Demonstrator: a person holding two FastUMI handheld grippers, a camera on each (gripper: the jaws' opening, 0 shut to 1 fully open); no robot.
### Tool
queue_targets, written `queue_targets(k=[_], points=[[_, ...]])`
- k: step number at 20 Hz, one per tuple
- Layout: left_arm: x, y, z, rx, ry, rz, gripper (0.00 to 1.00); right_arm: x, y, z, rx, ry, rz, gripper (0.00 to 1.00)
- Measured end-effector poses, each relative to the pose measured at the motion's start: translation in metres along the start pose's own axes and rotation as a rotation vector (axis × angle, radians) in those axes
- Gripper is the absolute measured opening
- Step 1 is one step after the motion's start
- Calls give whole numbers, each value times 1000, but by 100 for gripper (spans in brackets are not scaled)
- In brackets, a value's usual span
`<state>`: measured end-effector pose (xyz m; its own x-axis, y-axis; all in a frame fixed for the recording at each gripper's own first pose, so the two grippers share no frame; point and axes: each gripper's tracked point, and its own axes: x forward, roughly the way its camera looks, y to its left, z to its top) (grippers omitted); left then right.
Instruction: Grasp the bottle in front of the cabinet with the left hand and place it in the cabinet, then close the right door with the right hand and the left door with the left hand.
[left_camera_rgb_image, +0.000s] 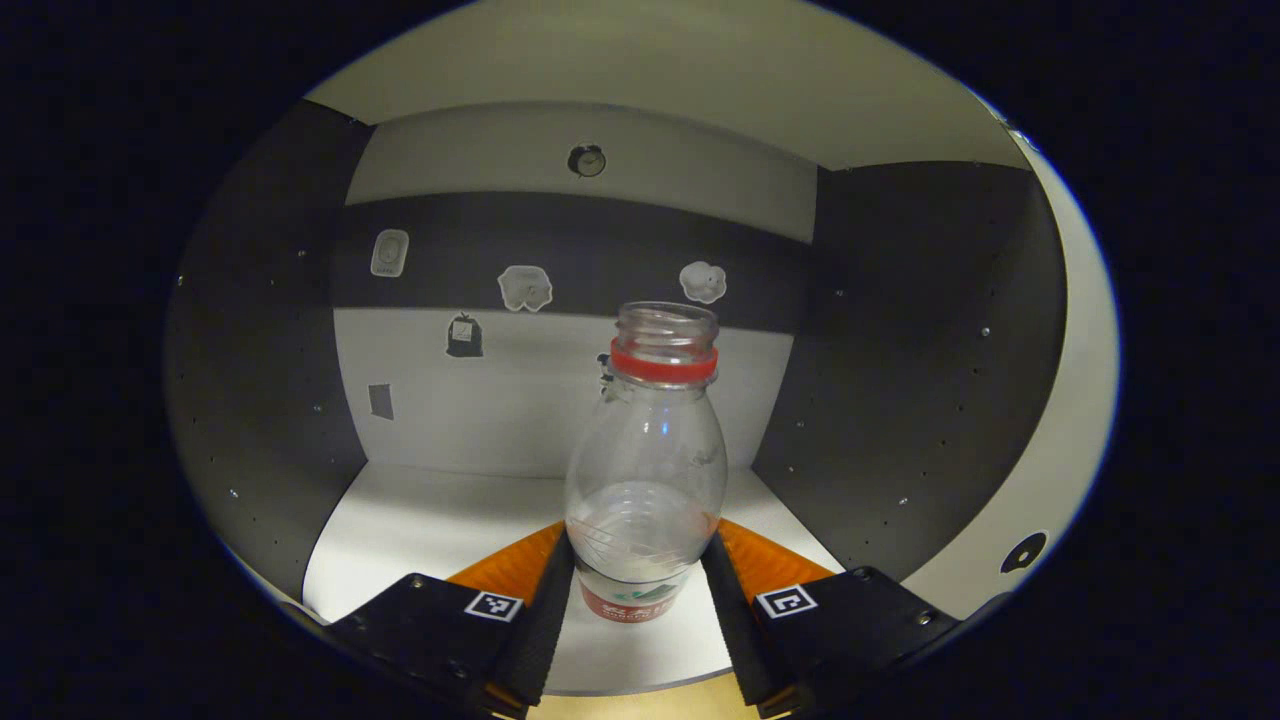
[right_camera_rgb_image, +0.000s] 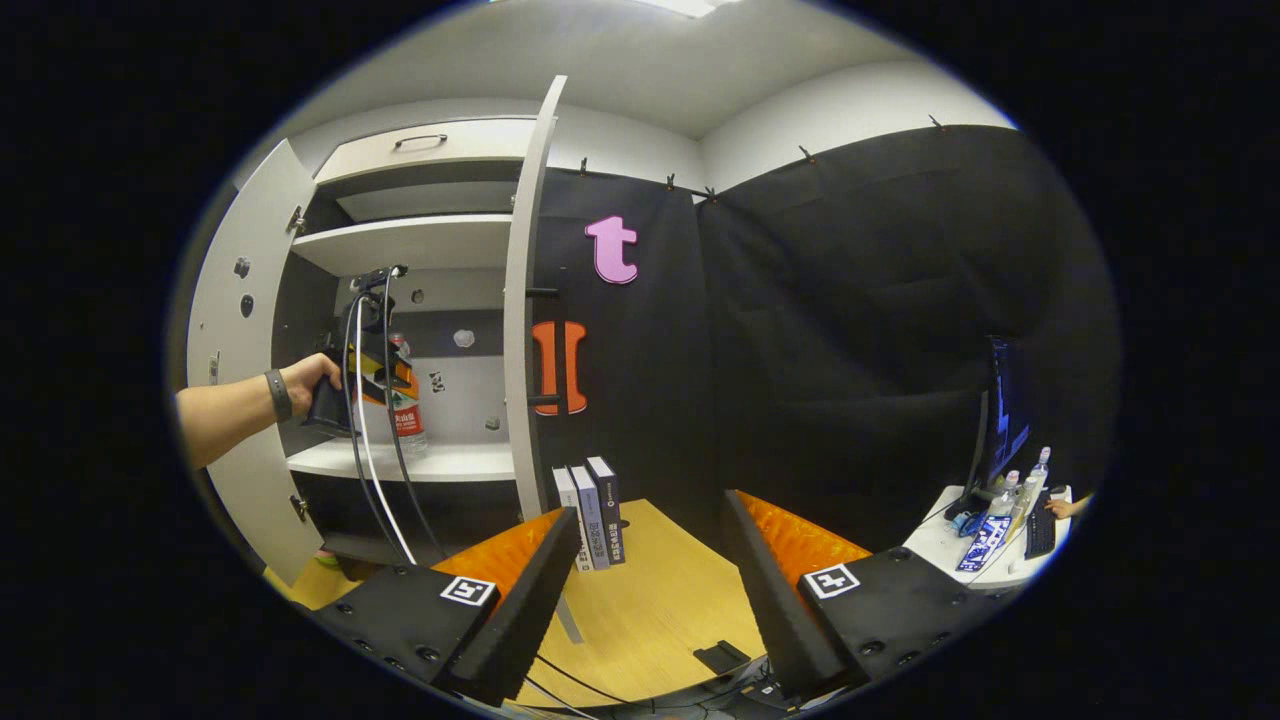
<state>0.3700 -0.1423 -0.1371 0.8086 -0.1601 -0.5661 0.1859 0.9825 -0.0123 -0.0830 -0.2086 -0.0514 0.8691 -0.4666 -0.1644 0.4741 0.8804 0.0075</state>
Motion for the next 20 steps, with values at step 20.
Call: queue_targets(k=[20], points=[[-27,26,52,-46,-290,50,95,8,5,-17,4,39,8,89]])
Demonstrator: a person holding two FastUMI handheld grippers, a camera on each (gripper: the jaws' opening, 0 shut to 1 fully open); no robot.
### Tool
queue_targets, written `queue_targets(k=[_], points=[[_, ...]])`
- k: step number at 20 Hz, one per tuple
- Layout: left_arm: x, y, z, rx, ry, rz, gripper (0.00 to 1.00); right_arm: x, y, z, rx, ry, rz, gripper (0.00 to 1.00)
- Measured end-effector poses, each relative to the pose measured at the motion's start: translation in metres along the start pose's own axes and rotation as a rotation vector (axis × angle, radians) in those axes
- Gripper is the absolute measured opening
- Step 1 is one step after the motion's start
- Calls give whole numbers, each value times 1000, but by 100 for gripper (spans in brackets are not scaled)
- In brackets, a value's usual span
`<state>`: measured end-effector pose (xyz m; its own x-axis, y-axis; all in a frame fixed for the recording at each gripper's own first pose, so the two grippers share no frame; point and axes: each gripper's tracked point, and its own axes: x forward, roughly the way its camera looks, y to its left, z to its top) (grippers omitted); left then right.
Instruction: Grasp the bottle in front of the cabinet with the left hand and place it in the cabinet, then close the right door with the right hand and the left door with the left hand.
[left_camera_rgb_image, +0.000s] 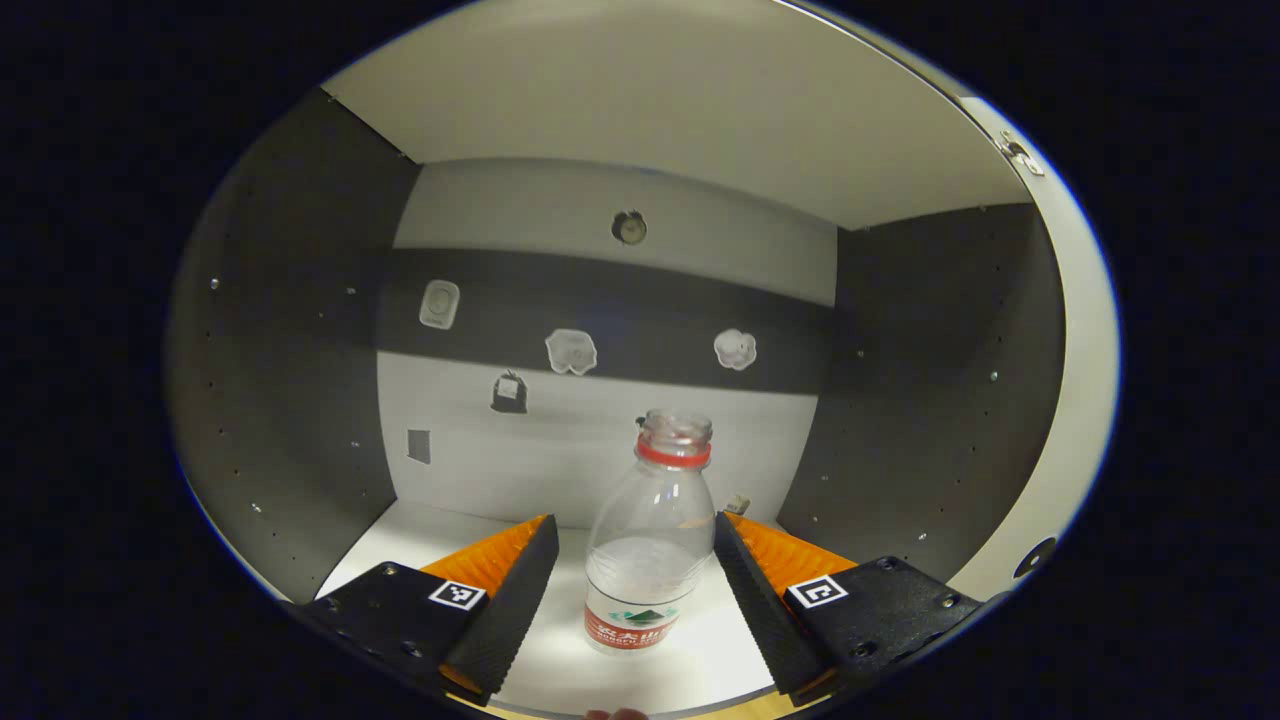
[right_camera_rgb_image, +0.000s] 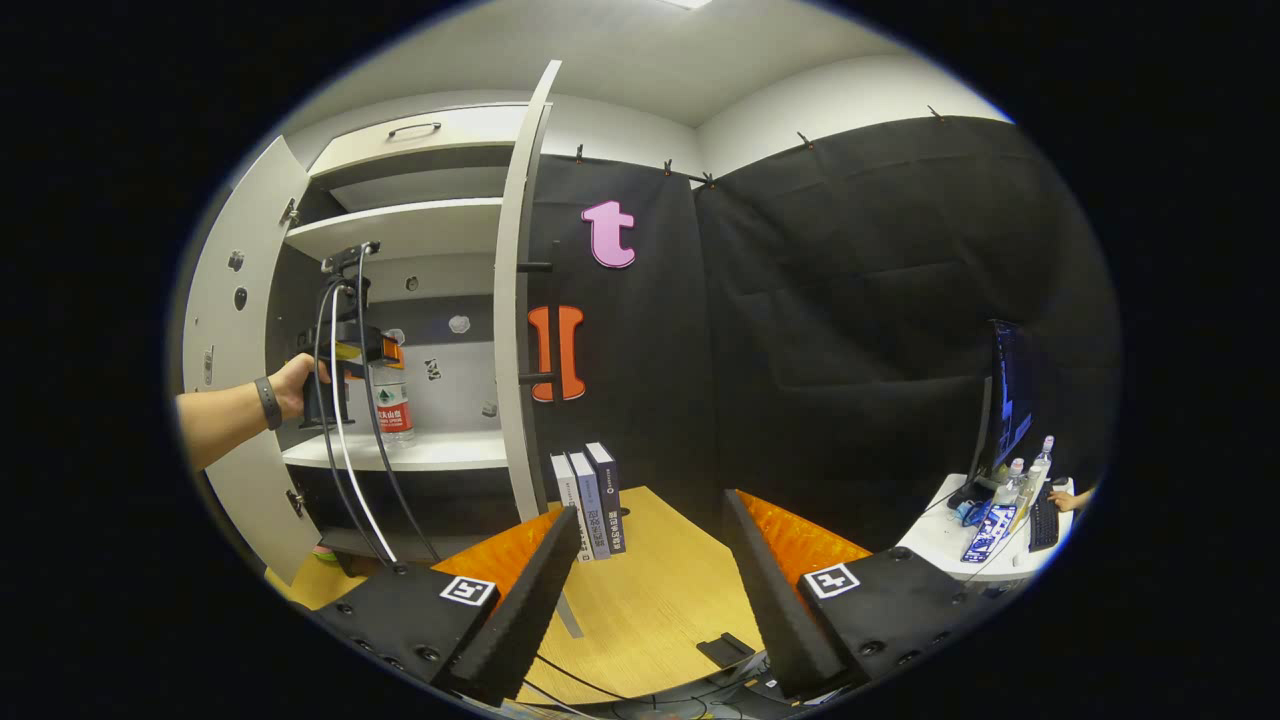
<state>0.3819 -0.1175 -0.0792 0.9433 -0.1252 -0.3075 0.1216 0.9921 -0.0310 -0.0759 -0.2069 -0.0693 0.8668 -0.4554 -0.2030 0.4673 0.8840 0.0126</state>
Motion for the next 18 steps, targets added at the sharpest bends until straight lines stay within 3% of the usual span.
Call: queue_targets(k=[8,9,11,15,18], points=[[-92,-14,74,-62,-223,-111,94,12,26,-1,-6,5,58,89],[-109,-16,78,-61,-237,-124,94,14,30,-2,-6,6,68,96],[-146,-17,81,-49,-242,-134,94,14,39,-4,-10,9,91,96],[-215,-4,73,-15,-255,-117,94,15,64,3,-10,-11,162,96],[-254,20,54,-6,-261,-56,94,16,77,6,-7,-35,193,96]])
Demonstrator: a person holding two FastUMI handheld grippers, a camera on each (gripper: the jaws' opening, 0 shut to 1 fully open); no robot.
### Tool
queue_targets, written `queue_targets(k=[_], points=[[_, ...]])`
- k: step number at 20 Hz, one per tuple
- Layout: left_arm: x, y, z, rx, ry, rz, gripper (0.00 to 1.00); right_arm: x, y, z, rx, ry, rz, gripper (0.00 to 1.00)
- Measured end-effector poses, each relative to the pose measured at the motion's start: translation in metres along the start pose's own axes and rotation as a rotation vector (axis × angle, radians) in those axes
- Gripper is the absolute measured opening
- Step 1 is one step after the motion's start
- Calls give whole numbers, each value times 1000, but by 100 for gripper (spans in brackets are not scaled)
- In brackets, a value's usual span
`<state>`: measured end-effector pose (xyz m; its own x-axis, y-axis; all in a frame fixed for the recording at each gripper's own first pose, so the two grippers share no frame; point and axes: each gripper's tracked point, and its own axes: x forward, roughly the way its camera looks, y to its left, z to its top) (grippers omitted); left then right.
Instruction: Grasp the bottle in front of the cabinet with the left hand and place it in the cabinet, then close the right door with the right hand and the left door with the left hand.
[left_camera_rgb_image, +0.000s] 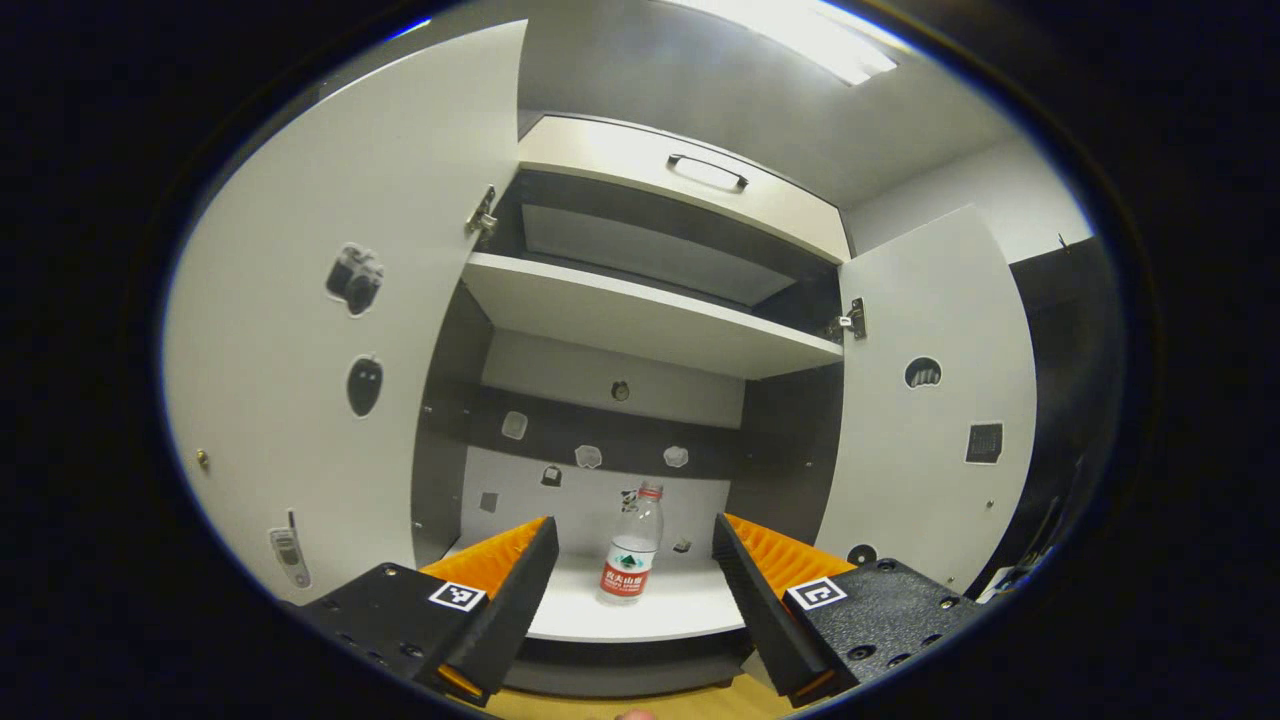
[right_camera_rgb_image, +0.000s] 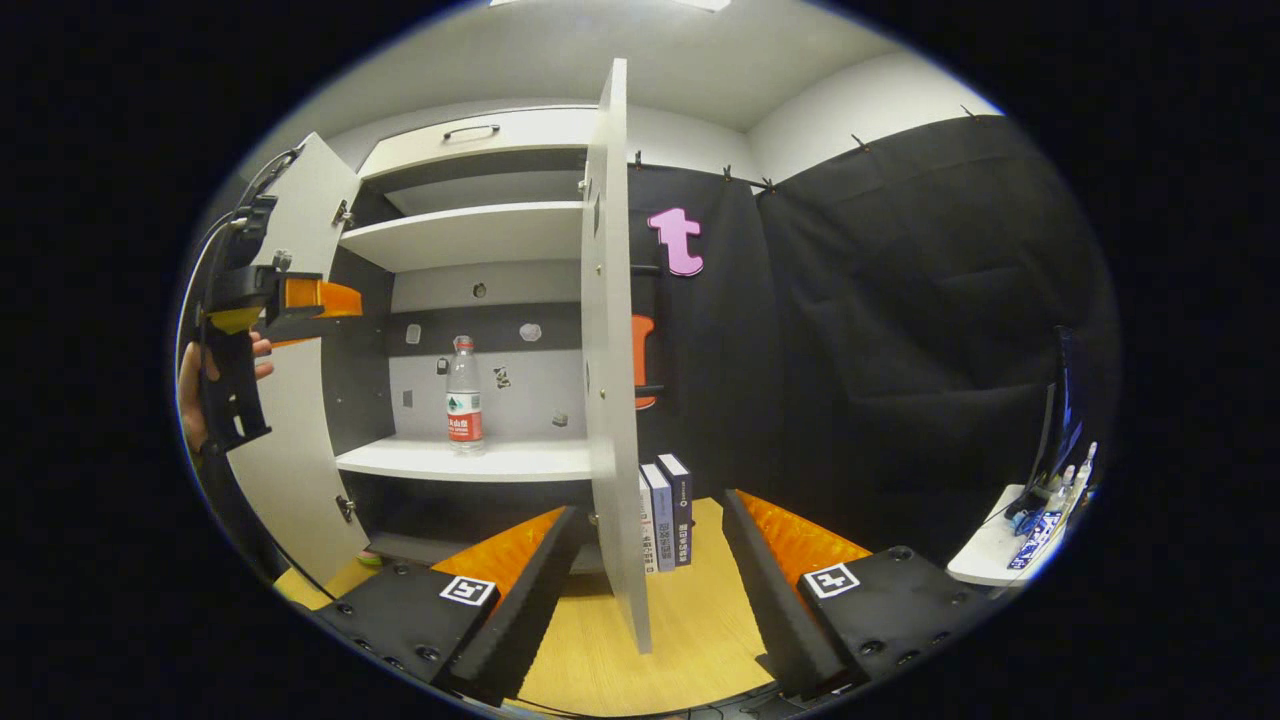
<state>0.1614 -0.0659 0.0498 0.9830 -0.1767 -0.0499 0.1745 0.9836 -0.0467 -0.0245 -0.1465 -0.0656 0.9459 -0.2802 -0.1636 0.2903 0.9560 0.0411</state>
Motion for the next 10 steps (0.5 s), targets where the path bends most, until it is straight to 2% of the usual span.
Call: queue_targets(k=[1,2,3,4,7,8,9,10], points=[[-13,9,-5,13,1,24,97,2,5,-1,0,2,15,96],[-27,17,-12,24,11,48,95,3,10,-3,-1,8,31,95],[-40,25,-20,22,20,76,94,3,13,-4,0,13,44,89],[-52,33,-27,10,27,96,94,4,16,-4,1,14,52,96],[-79,44,-49,-3,28,118,95,6,29,-6,-3,17,85,96],[-89,48,-61,3,37,132,95,5,34,-8,-6,20,100,89],[-99,49,-73,1,49,142,94,4,38,-9,-6,22,115,96],[-108,47,-81,-6,66,145,94,3,42,-11,0,26,126,96]])
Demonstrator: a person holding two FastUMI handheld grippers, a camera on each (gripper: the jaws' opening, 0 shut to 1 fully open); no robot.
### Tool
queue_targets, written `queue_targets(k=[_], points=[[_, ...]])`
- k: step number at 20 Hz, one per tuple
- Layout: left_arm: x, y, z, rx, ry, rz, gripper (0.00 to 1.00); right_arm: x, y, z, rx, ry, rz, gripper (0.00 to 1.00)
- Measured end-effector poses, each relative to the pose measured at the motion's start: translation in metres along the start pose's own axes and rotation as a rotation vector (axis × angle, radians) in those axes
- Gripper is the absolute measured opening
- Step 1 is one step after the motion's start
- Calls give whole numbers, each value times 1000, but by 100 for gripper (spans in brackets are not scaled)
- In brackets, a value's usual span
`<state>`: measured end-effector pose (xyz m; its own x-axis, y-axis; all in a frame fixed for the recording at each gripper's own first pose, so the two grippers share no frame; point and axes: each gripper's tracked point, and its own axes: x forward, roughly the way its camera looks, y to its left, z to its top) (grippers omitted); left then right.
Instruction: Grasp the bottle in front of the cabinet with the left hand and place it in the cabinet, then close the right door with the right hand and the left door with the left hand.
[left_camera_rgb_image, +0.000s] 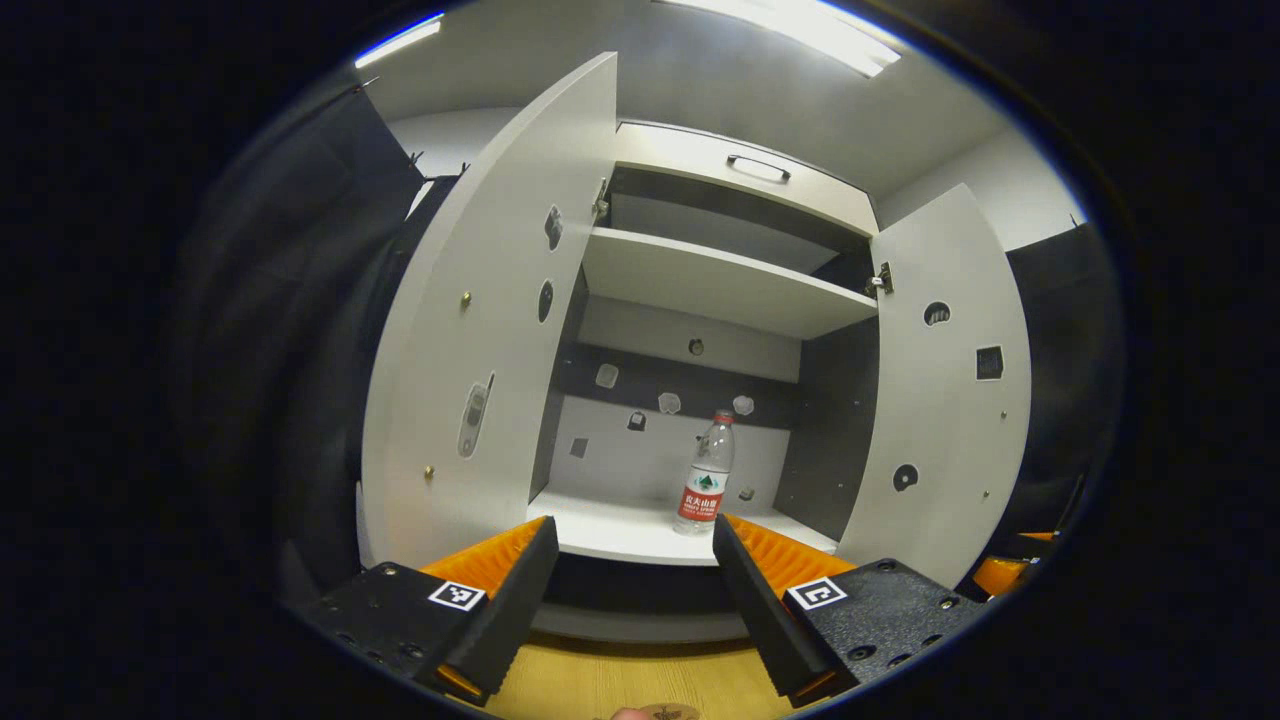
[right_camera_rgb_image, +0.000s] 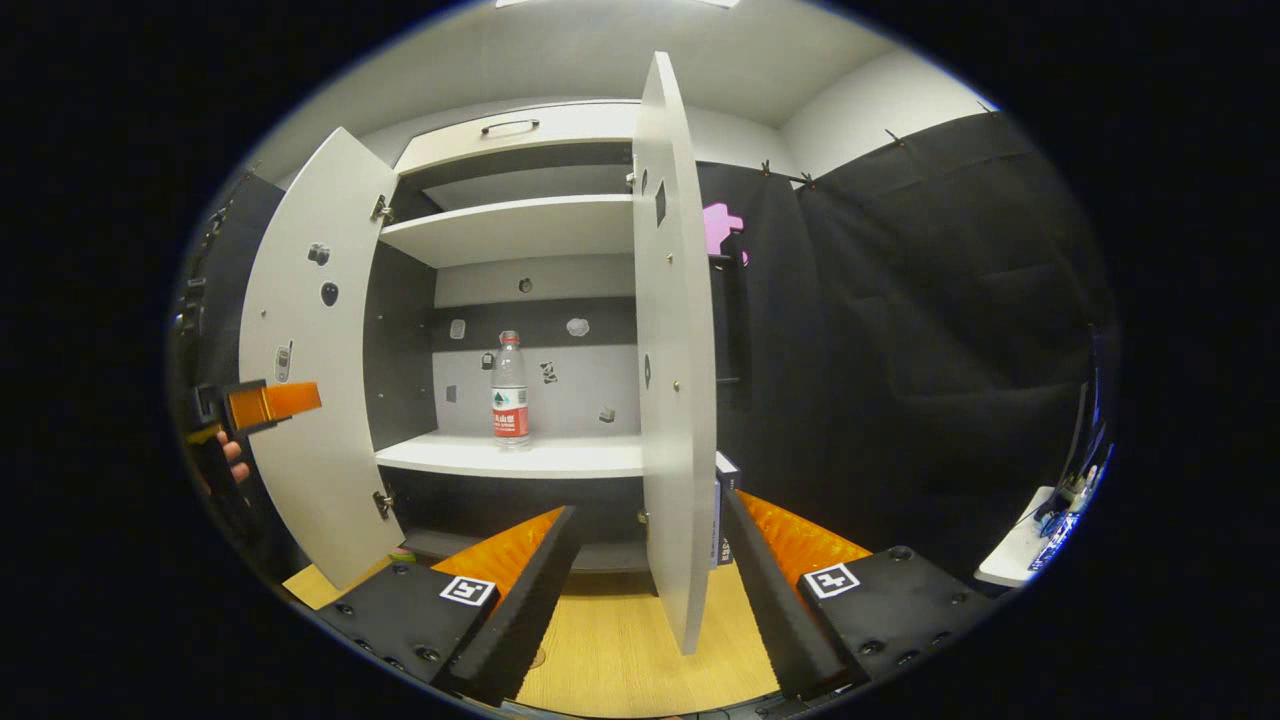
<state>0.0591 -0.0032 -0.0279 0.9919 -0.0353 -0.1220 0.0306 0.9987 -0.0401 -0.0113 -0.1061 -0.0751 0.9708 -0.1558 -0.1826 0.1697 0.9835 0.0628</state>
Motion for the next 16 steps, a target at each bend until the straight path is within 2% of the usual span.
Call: queue_targets(k=[5,7,9,14,16], points=[[-20,-9,-25,3,-7,3,95,-4,10,-6,39,15,20,96],[-19,-21,-24,10,-18,-26,92,-4,8,7,73,-16,27,96],[-17,-25,-21,5,-32,-42,95,-2,-1,23,74,-49,27,96],[-21,-35,-26,-25,-16,-66,97,12,-85,99,11,-183,-153,95],[-22,-33,-31,-21,4,-67,95,21,-119,128,-22,-205,-213,95]])
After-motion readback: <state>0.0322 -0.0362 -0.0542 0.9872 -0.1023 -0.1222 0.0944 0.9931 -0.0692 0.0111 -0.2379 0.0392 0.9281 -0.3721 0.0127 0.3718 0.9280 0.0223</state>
